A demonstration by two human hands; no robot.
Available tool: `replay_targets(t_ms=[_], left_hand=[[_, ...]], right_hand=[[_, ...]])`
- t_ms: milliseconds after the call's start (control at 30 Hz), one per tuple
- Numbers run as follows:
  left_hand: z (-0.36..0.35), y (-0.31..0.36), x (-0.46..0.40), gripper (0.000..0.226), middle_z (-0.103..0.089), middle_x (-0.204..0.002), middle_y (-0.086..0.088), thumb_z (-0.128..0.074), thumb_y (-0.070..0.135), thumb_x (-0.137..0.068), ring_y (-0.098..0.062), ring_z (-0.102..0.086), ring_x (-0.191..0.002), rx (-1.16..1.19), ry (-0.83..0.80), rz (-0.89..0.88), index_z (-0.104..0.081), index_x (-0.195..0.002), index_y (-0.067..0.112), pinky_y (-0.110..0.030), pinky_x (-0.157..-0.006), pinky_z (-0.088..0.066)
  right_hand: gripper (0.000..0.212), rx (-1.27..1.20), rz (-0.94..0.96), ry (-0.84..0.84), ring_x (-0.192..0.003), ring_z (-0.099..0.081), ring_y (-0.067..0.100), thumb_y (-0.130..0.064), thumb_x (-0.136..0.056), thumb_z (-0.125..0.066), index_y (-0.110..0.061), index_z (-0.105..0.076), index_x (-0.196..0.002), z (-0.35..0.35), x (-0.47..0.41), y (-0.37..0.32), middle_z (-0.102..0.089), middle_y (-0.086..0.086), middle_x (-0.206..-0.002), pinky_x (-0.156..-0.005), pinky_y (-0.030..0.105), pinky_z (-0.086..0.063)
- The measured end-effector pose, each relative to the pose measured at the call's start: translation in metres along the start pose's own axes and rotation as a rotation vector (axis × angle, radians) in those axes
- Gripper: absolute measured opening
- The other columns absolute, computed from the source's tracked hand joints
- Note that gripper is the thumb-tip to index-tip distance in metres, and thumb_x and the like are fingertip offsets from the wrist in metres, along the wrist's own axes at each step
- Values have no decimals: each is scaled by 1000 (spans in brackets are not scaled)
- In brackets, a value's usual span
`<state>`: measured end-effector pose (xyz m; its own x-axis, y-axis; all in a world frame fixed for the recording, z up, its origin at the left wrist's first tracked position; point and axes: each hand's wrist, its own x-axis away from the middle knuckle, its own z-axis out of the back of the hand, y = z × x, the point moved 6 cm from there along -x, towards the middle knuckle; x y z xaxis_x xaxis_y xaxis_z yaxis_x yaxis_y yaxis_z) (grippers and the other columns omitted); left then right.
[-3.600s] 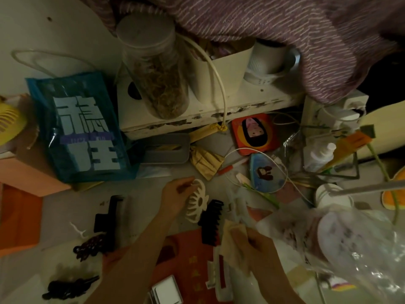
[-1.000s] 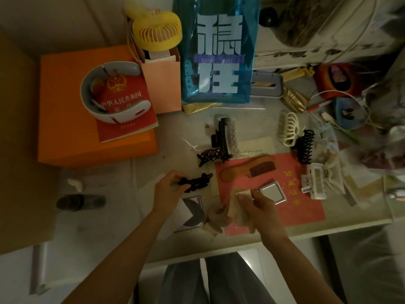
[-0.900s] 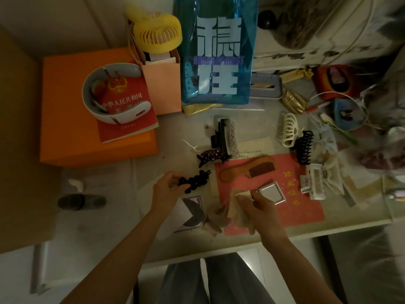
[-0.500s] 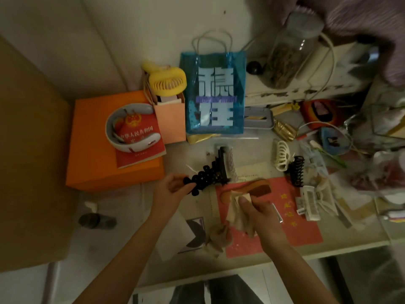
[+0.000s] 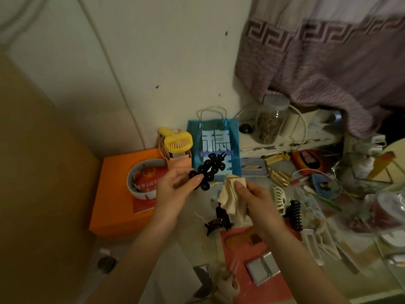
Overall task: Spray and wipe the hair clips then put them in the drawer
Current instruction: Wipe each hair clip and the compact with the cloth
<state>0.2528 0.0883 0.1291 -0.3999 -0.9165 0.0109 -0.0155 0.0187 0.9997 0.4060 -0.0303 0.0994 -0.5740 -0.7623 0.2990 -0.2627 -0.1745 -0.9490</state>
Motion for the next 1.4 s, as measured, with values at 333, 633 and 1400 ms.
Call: replay_targets(t_ms=[333,633,1400], left_hand=[[-3,86,0,15,-73,-77,14,-75,9,-77,9,-65,-74,6,66,-144,-67,-86,16,-4,-55,-45],[-6,141,7,16,-72,-72,13,-74,5,-76,-2,-68,-61,-63,54,-285,-61,-81,14,-10,-45,-47],[-12,190,4,18,-75,-75,-9,-78,10,-60,-21,-73,-70,-42,-157,-387,-70,-76,12,-21,-60,-56]], right_hand=[[23,-93,267,4,-78,-62,26,-18,-96,-53,-2,-69,-95,-15,2,-99,-68,17,-87,-73,38,-50],[22,-125,526,-89,-71,-66,13,-25,-91,-56,-15,-75,-89,-20,30,-179,-74,7,-79,-67,20,-53],[16,-41,816,-14,-80,-70,10,-8,-83,-68,-19,-77,-92,-24,32,-217,-76,-3,-86,-68,21,-54]])
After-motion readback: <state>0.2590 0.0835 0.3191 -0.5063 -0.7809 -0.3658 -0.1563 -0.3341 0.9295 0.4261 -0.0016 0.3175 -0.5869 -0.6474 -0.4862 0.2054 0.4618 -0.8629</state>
